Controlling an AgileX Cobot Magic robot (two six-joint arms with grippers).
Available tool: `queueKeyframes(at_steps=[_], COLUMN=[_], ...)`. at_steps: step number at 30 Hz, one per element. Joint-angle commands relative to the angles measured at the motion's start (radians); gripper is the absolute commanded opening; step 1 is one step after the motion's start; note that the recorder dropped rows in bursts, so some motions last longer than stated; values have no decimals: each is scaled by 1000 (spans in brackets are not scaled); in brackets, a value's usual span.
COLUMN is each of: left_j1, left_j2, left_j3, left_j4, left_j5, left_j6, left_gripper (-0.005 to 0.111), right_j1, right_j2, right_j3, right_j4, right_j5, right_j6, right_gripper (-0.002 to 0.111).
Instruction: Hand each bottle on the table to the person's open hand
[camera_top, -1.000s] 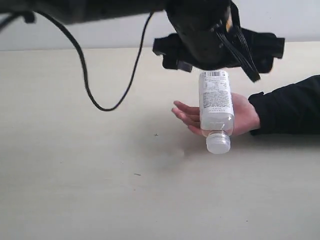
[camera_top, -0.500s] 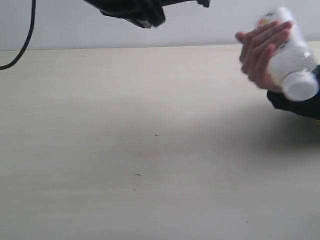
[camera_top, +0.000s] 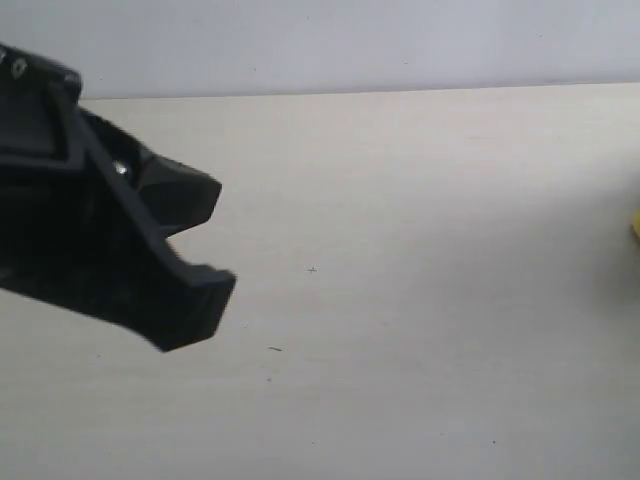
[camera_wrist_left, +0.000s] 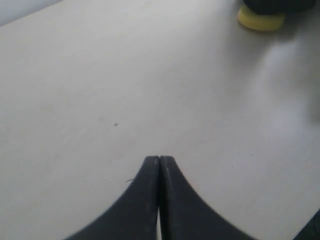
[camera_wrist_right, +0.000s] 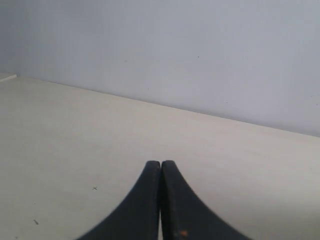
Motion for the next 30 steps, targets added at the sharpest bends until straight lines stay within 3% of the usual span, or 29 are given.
queueKeyframes(at_steps=[1,16,20,22,25,30], left_j1=[-5,-7,28,92,248,596], left_j2=[-46,-57,-103,-144,-227,-477], left_j3=[51,51,51,55,97,274], left_j4=[-4,-2,-21,-121,-254,-284], left_j5=[-13,-17,17,73,197,152], left_j6=[-10,-2,0,-13,-11,-100], left_gripper=[0,0,0,0,0,0], right_j1=[-2,-2,-2,-2,-2,-2], right_j2=[-4,-4,-4,-4,-4,-4], right_j3=[4,4,4,4,4,4], right_j4=[5,7,7,7,7,7], right_j5=[-5,-5,-5,-5,-5,-5], right_j6=[0,0,0,0,0,0], right_gripper=[0,0,0,0,0,0])
